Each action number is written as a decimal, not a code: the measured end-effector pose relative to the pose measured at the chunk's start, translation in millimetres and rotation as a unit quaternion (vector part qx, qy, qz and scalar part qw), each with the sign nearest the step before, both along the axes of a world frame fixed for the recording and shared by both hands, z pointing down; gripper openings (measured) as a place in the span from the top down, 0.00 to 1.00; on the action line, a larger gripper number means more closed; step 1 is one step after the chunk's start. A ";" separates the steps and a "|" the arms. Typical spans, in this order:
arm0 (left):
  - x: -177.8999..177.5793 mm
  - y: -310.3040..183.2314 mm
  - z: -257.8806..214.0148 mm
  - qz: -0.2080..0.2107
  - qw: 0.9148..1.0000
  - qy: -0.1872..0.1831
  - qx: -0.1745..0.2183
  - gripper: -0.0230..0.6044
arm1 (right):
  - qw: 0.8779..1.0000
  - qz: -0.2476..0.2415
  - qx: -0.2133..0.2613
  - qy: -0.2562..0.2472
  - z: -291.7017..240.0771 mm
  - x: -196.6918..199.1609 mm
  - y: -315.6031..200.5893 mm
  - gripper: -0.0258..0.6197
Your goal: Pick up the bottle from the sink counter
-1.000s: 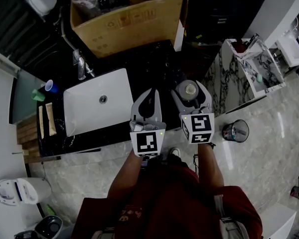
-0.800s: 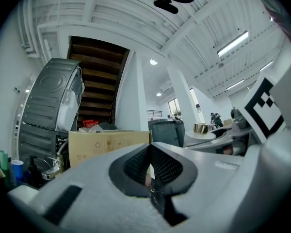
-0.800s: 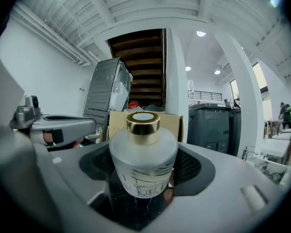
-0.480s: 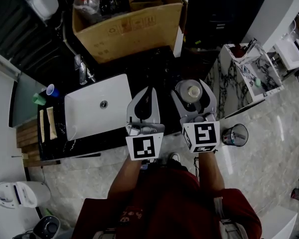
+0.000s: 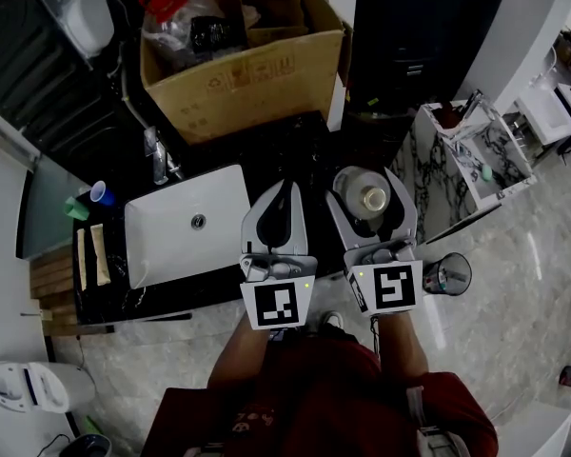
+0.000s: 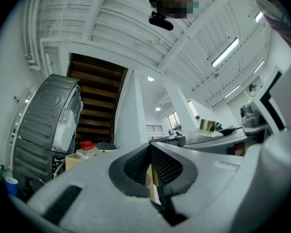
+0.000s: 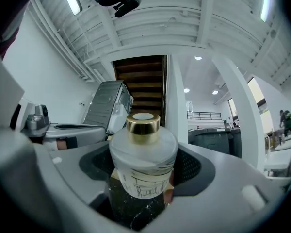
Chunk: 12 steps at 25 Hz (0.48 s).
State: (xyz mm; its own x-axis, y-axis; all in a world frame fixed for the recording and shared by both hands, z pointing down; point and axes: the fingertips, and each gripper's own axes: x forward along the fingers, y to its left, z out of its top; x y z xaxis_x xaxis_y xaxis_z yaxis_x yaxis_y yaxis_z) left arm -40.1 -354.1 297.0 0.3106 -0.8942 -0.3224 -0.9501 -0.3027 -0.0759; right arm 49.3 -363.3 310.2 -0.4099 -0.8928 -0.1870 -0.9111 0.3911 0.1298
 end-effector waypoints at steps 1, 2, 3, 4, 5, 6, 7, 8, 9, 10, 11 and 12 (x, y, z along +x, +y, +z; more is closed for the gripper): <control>0.8 0.4 -1.3 0.001 1.000 -0.001 0.002 0.96 | 1.000 0.001 0.005 -0.001 -3.0 0.6 1.2 0.44; 1.5 0.8 -2.8 0.001 1.000 -0.002 0.004 0.96 | 1.000 0.003 0.010 -0.003 -6.3 1.3 2.8 0.44; 1.9 1.3 -4.7 0.002 1.000 -0.004 0.006 0.96 | 1.000 0.005 0.017 -0.006 -9.9 2.2 4.5 0.44; 2.1 1.6 -6.8 0.003 1.000 -0.005 0.009 0.96 | 1.000 0.008 0.025 -0.008 -14.0 3.2 6.2 0.44; 2.0 1.7 -9.3 0.004 1.000 -0.006 0.011 0.96 | 0.999 0.012 0.033 -0.010 -18.6 4.2 7.9 0.44; 1.8 1.8 -12.1 0.005 1.000 -0.005 0.014 0.96 | 0.999 0.016 0.042 -0.012 -23.3 5.6 9.2 0.44; 1.9 1.8 -15.2 0.005 1.000 -0.004 0.017 0.96 | 0.998 0.020 0.049 -0.013 -27.8 7.3 10.4 0.44; 2.1 2.0 -18.4 0.006 1.000 -0.003 0.021 0.96 | 0.998 0.023 0.056 -0.015 -32.0 9.1 11.5 0.44; 2.4 2.4 -21.3 0.007 1.000 -0.003 0.025 0.96 | 0.998 0.026 0.061 -0.018 -35.7 11.0 12.8 0.44; 2.7 3.1 -24.1 0.007 1.000 -0.003 0.029 0.96 | 0.997 0.029 0.067 -0.020 -39.0 12.7 14.5 0.44; 2.9 4.0 -26.6 0.007 0.999 -0.004 0.034 0.96 | 0.997 0.032 0.073 -0.021 -42.0 14.2 16.4 0.44; 3.0 4.8 -28.8 0.007 0.999 -0.005 0.038 0.96 | 0.996 0.037 0.080 -0.022 -45.0 15.4 18.3 0.44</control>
State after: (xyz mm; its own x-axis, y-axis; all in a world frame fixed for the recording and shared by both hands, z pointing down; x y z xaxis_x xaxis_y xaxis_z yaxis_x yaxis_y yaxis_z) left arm -37.1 -349.3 268.2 0.3266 -0.8629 -0.3857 -0.9448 -0.3089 -0.1091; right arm 64.7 -345.0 265.2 -0.3333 -0.8775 -0.3448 -0.9425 0.3010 0.1449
